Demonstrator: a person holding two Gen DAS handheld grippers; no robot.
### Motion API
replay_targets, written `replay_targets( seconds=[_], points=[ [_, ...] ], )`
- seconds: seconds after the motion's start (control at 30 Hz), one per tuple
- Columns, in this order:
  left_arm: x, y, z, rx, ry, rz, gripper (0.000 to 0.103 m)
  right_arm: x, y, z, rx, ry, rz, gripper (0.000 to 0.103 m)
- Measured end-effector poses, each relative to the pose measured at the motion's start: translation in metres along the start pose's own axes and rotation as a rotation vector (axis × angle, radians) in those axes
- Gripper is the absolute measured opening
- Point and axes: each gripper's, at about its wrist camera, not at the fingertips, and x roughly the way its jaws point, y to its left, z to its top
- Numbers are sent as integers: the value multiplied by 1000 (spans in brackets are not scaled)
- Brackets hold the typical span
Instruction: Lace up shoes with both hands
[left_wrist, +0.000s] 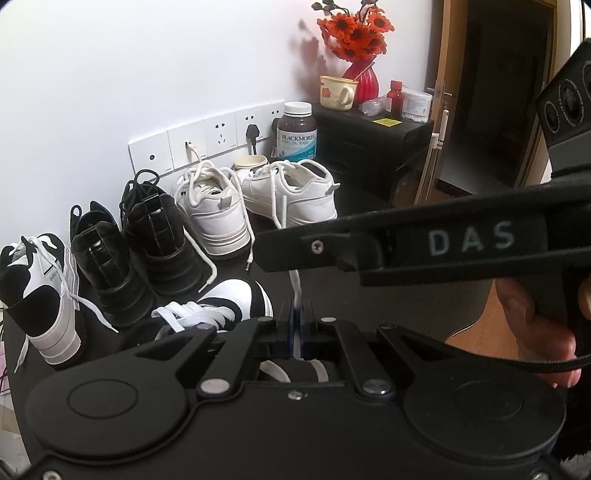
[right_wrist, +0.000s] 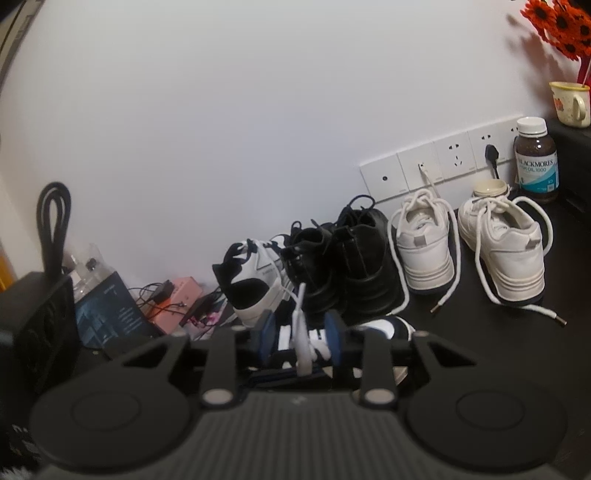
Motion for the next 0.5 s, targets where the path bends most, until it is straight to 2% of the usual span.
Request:
replay_targets(
  seconds=[0.07, 0.23, 0.33, 0.4, 0.47, 0.5],
  points=[
    [0, 0, 0, -1, 0, 0, 3, 0, -1, 0, 6, -3, -7, 6],
    [-1, 1, 0, -3, 3, -3, 3, -1, -4, 2, 43, -13, 0, 3],
    [-2, 2, 0, 3, 17, -5, 8, -2, -6, 4, 60, -20, 2, 3],
    [-10, 9, 0, -1, 11, 4, 17, -5, -11, 10, 55, -43, -22, 3],
    [-23, 23, 1, -33, -20, 22, 48, -11, -21, 19, 59, -76, -50, 3],
    [-29, 33, 2, -62, -37, 29, 48, -14, -26, 25, 63, -93, -68, 3]
  ],
)
